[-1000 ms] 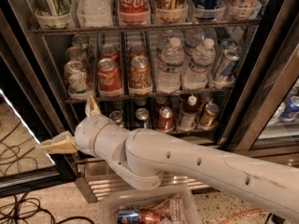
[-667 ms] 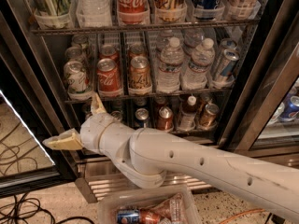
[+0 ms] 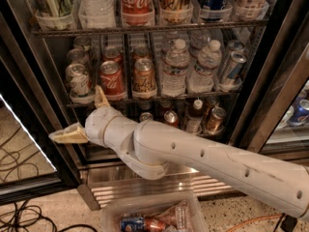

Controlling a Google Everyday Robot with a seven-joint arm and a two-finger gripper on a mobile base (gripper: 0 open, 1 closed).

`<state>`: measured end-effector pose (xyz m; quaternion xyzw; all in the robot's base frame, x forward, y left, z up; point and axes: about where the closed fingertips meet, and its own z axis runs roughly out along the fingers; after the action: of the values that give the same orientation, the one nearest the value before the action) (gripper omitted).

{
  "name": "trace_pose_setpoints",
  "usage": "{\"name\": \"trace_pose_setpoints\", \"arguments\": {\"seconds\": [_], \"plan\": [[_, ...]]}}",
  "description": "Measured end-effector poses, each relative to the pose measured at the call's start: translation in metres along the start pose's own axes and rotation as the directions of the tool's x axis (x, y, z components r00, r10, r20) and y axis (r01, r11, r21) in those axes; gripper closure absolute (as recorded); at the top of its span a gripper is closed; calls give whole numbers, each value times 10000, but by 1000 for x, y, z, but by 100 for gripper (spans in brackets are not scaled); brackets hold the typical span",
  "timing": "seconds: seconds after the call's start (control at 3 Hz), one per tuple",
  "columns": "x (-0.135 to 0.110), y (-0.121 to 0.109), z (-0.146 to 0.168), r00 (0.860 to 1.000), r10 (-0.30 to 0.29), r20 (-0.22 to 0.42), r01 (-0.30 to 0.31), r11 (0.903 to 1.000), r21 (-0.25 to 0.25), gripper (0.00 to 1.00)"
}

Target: Pick 7up can from middle shelf of fridge

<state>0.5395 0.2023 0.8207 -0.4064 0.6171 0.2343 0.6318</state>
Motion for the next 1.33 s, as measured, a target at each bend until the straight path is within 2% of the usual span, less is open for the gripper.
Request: {"name": "trace_pose_setpoints", "arguments": {"seconds": [0.33,0.67,1.0,1.33], "plan": [[-1,-3,12,9998,-105,184,107,9999,-113,19],[-2,-5,19,9993,-69,372,62,9998,180,27],[-3,-9,22,9997,-6,240,-15,9960,891,8],[-3,-9,22,9997,-4,229,-17,9957,929,0]]}}
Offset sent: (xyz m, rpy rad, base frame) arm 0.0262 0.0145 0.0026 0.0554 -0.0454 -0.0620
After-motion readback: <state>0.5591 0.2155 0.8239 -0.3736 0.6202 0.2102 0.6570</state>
